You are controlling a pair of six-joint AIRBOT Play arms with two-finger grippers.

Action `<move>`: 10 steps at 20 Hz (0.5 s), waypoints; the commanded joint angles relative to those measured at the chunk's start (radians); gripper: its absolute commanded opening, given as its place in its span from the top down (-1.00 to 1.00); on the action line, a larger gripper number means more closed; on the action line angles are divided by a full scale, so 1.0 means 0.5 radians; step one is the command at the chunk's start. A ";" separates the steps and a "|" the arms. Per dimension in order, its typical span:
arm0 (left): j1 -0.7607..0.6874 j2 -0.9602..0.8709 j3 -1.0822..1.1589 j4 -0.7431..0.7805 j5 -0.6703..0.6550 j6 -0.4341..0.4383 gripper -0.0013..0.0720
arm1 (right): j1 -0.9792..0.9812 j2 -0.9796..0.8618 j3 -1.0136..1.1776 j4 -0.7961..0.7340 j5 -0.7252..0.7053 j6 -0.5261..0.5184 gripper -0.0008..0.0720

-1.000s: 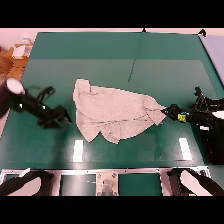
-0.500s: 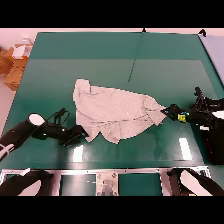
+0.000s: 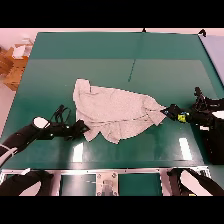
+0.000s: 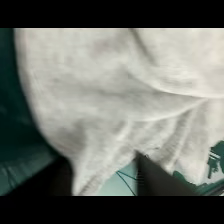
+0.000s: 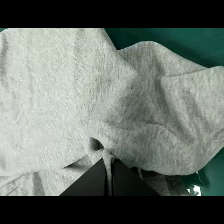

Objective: Fold the shirts.

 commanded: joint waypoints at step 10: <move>0.397 0.463 0.912 -0.165 -0.532 0.393 0.91 | -0.083 0.031 0.875 0.007 0.481 0.167 0.94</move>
